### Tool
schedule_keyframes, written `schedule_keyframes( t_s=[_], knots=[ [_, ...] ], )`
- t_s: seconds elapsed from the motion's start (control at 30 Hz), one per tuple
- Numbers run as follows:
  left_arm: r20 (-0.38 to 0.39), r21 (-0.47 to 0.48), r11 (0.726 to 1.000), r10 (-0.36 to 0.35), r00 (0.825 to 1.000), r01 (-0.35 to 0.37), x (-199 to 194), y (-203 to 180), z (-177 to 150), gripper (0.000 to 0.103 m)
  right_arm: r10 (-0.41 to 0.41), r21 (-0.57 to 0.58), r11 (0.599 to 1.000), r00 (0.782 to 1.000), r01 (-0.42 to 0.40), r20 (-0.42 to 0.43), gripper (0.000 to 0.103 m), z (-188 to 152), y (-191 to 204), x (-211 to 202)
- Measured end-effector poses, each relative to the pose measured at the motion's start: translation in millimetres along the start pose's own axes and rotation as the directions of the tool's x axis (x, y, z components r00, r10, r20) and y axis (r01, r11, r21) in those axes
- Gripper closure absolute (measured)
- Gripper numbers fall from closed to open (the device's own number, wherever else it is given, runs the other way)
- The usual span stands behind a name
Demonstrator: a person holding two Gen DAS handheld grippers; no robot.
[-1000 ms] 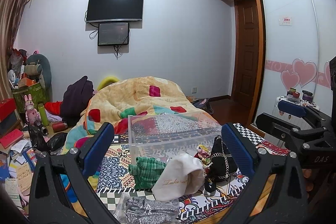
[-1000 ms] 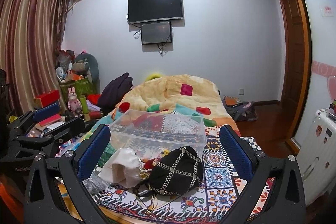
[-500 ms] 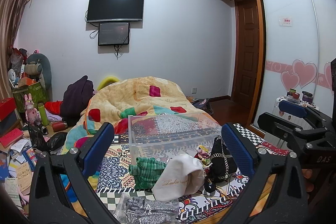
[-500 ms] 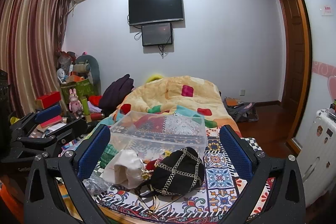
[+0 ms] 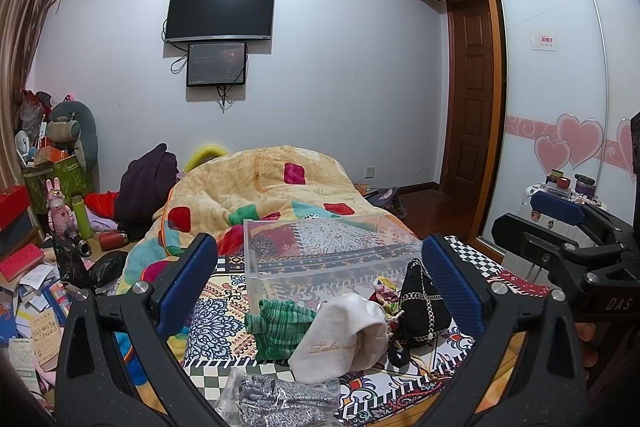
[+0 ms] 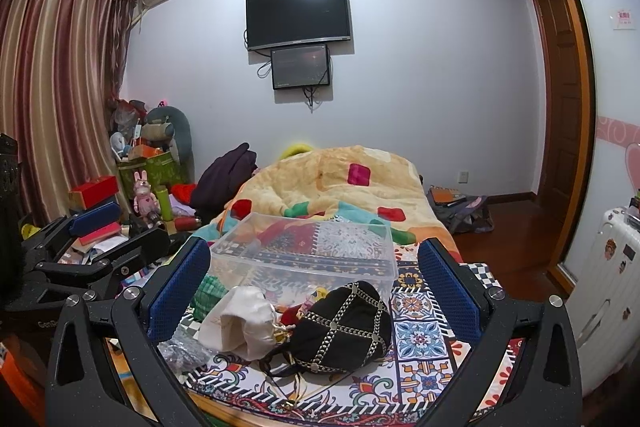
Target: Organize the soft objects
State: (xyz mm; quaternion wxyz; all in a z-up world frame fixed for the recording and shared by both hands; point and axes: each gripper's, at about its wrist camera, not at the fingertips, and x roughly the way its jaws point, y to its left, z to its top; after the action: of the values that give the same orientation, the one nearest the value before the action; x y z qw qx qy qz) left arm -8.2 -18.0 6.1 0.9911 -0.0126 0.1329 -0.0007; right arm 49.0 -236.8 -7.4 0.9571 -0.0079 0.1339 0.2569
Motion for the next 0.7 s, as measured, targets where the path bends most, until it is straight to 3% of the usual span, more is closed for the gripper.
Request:
schedule_keyframes(
  t_s=[0.47,0.7],
  knots=[
    [-0.008,-0.002,1.000,-0.005,1.000,0.005,1.8,-2.7,-2.1,0.000,0.007,0.006,1.000,1.000,-0.007,-0.003,0.000,-1.1,0.5,0.1],
    [-0.065,-0.005,1.000,-0.022,0.998,0.022,18.0,3.2,-12.2,0.000,0.004,0.038,0.999,0.998,-0.002,-0.064,0.000,-7.4,-9.4,14.2]
  ],
)
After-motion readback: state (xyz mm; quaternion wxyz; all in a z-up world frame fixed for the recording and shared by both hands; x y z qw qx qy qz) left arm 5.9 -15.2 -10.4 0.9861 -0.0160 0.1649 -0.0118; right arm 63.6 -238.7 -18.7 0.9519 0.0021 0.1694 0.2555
